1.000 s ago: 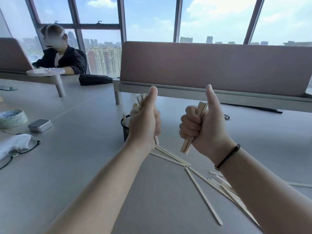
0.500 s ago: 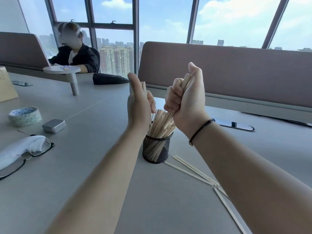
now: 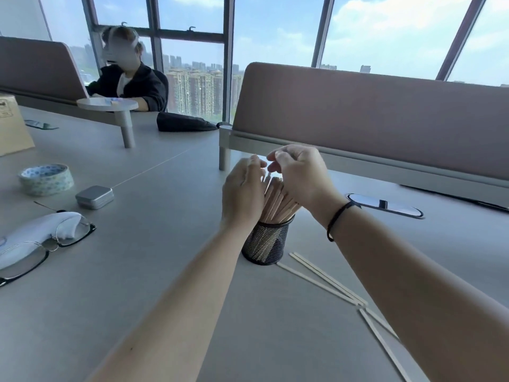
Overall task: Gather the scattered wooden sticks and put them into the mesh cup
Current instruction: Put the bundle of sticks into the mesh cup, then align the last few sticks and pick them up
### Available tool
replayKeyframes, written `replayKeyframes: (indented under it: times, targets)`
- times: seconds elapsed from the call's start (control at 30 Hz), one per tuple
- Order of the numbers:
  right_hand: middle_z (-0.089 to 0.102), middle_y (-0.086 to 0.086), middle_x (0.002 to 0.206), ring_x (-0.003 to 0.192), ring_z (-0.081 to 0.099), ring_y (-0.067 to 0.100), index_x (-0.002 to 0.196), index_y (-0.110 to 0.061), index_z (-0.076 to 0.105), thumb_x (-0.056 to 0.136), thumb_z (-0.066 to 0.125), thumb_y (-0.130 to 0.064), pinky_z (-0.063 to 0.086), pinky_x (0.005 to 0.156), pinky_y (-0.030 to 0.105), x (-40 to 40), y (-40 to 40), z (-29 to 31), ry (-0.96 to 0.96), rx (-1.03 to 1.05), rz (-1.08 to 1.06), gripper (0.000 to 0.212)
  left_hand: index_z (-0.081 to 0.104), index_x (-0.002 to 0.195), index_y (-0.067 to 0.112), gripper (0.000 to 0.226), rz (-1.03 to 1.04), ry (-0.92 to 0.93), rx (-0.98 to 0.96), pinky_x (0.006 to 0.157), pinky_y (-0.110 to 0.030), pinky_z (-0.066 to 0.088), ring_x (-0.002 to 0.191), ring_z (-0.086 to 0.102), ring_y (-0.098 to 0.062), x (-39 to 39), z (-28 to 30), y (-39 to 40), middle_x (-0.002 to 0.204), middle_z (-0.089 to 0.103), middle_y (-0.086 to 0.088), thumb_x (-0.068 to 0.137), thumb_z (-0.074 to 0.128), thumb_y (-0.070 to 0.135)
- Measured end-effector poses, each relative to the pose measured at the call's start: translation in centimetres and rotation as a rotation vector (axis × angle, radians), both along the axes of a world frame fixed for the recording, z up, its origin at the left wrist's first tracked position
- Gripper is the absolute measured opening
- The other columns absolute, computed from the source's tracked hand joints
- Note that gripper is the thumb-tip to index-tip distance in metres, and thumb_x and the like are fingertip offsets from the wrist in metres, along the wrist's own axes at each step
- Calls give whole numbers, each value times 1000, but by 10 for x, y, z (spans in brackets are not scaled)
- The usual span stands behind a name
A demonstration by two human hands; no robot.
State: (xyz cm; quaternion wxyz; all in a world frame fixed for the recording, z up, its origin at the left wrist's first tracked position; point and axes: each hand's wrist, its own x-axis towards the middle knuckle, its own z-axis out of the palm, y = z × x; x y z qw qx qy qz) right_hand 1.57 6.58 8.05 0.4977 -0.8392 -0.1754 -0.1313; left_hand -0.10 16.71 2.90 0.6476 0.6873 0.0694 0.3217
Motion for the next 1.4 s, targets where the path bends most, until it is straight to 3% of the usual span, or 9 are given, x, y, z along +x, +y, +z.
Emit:
replayKeyframes:
  times: [0.1, 0.2, 0.33, 0.43, 0.57, 0.67, 0.9, 1.27, 1.4]
  targets:
    - [72, 4, 107, 99, 64, 23, 105, -13, 71, 104, 38, -28, 50, 87, 36, 3, -5, -15, -48, -358, 166, 36, 71, 99, 20, 29, -32, 12, -3, 90, -36, 53, 98, 66, -15, 1, -3, 0, 98, 72, 5, 100, 43, 26]
    - [30, -2, 160, 150, 17, 11, 146, -16, 47, 107, 27, -39, 15, 121, 31, 14, -10, -18, 13, -559, 287, 50, 70, 100, 26, 30, -68, 44, 19, 92, -24, 49, 104, 63, -9, -3, -3, -2, 97, 68, 18, 101, 40, 19]
    - [10, -2, 167, 153, -1, 12, 157, -19, 23, 103, 19, -52, 4, 124, 41, 21, -10, -20, 35, -721, 259, 63, 71, 105, 21, 34, -62, 67, 47, 93, -27, 48, 107, 62, -13, -5, -4, -1, 101, 70, 12, 103, 37, 24]
    - [34, -8, 155, 145, 23, 15, 145, -24, 45, 98, 28, -61, 14, 120, 35, 10, -13, -13, 65, -431, 288, 62, 69, 104, 17, 37, 52, 37, 128, 95, -40, 49, 106, 64, -20, -13, -10, -3, 106, 72, 1, 106, 35, 32]
    - [60, 5, 127, 111, 53, 14, 129, -1, 54, 105, 39, -38, 37, 100, 32, -18, -48, -10, 28, -16, 184, 48, 65, 107, 7, 27, 380, -448, 586, 102, -38, 41, 113, 57, -27, -45, -3, -14, 113, 66, -8, 103, 45, 23]
    - [50, -2, 147, 135, 45, 15, 145, -19, 48, 97, 54, -44, 34, 109, 30, -27, -95, -36, 134, -282, 77, 54, 68, 107, 8, 25, 79, -599, 919, 101, -39, 44, 115, 57, -31, -73, -6, -38, 115, 65, -11, 99, 53, 27]
    - [49, -4, 149, 119, 58, 20, 143, -27, 51, 88, 64, -52, 40, 102, 29, -76, -228, -75, 301, -552, -48, 61, 20, 159, 30, 66, -575, 267, 1481, 124, -40, 17, 154, 8, -11, -69, -64, -74, 169, 10, 7, 100, 42, 52]
    - [59, -2, 136, 124, 55, 25, 126, -13, 61, 76, 44, -84, 41, 107, 40, -129, -291, -98, 288, -643, -37, 88, 73, 116, 28, 29, -337, 214, 1417, 96, -39, 50, 122, 61, -21, -64, -69, -108, 126, 69, 7, 102, 50, 40]
    - [28, -6, 160, 144, 31, 13, 149, -14, 39, 78, 59, -73, 24, 118, 30, -134, -298, -91, 372, -770, 80, 95, 74, 105, 21, 26, -288, 214, 1419, 85, -42, 52, 107, 60, -28, -66, -71, -126, 111, 69, -2, 102, 51, 33]
